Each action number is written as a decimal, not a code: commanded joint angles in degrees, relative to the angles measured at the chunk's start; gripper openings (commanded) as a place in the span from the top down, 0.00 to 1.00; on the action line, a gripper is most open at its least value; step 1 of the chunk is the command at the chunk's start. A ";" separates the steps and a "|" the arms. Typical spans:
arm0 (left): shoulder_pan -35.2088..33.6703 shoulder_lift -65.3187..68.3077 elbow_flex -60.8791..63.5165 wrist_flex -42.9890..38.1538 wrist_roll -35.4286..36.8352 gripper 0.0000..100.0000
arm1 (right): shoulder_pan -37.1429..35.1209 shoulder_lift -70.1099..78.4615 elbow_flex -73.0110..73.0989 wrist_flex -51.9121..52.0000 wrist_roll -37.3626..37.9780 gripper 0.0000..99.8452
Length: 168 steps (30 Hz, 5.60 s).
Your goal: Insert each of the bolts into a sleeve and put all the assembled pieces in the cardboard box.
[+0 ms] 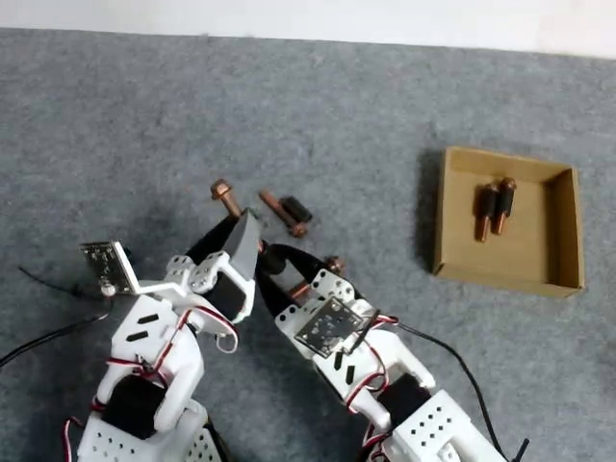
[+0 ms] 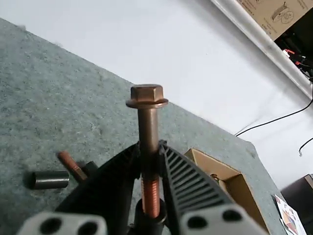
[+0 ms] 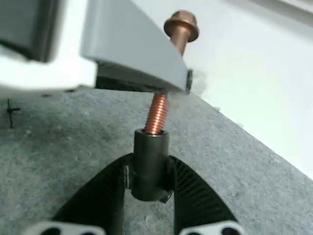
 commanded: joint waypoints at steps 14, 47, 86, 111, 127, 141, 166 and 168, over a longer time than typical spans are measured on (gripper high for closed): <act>10.24 -0.66 -4.44 18.64 -12.13 0.99 | -0.04 -1.54 7.96 -0.40 0.53 1.00; -5.41 -0.57 1.45 12.48 -1.05 0.39 | 1.54 -1.54 7.96 -0.48 0.53 1.00; -26.33 -0.40 13.67 -16.35 -2.02 0.99 | 48.57 28.53 -22.55 -0.13 -10.29 1.00; -26.59 -0.22 13.67 -15.03 -2.20 0.99 | 66.95 88.13 -85.23 26.59 -9.93 0.96; -26.33 -0.22 13.67 -14.33 -2.20 0.99 | 63.69 89.27 -86.29 41.63 -10.37 0.72; -26.59 -0.31 13.67 -14.33 -2.20 0.99 | 26.77 52.00 -63.25 53.23 -10.37 0.72; -26.59 -0.22 13.67 -14.33 -2.20 0.99 | 11.21 88.04 -84.88 44.53 -2.64 0.72; -26.59 -0.22 13.67 -14.33 -2.20 0.99 | 11.21 91.12 -87.25 44.53 -2.64 0.72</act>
